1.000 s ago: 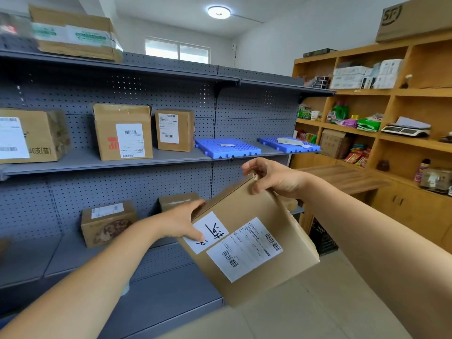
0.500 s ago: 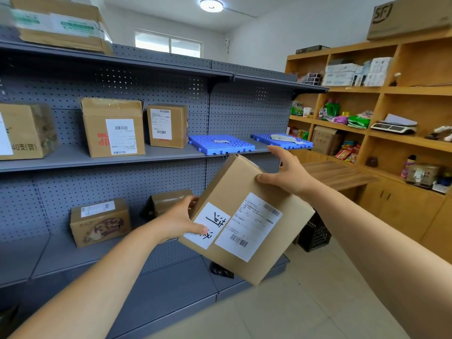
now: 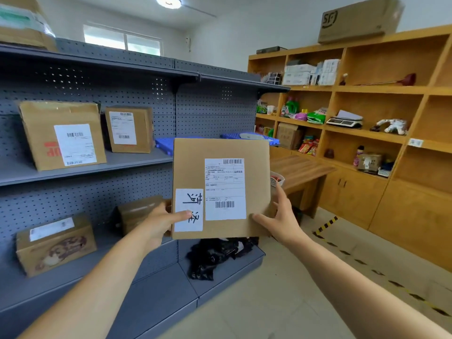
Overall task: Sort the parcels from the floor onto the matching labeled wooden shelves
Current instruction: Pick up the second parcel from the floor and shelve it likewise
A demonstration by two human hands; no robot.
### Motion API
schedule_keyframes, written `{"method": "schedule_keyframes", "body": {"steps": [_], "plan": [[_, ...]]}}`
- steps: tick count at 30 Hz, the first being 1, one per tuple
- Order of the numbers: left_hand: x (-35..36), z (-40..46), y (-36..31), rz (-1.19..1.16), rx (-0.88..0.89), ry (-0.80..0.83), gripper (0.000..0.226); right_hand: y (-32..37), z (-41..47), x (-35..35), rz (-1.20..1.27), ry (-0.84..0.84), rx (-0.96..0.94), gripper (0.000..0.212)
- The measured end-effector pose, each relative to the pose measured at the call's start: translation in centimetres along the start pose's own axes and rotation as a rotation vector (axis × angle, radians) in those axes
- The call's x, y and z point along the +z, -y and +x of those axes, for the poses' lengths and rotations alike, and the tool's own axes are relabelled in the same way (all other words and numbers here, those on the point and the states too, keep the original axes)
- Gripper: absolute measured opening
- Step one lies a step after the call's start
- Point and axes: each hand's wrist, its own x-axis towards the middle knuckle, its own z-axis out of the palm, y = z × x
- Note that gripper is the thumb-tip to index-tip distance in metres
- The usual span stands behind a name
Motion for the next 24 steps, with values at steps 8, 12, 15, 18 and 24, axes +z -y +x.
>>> {"method": "schedule_keyframes", "body": {"steps": [8, 12, 15, 18, 24], "plan": [[6.2, 2.4, 1.3, -0.054, 0.033, 0.133, 0.060, -2.0, -3.3, -1.6, 0.055, -0.125, 0.069, 0.090], [11.4, 3.0, 2.2, -0.031, 0.120, 0.196, 0.063, -4.5, -4.7, -4.5, 0.032, -0.223, 0.168, 0.100], [15.3, 3.7, 2.7, -0.003, 0.177, 0.245, 0.060, -6.2, -5.2, -7.0, 0.047, -0.282, 0.211, 0.102], [19.4, 4.3, 2.2, 0.022, 0.195, 0.279, 0.060, -8.0, -5.0, -10.0, 0.072, -0.326, 0.222, 0.100], [28.0, 6.1, 0.6, 0.091, 0.245, 0.304, 0.042, -11.6, -2.8, -16.4, 0.079, -0.391, 0.224, 0.096]]}}
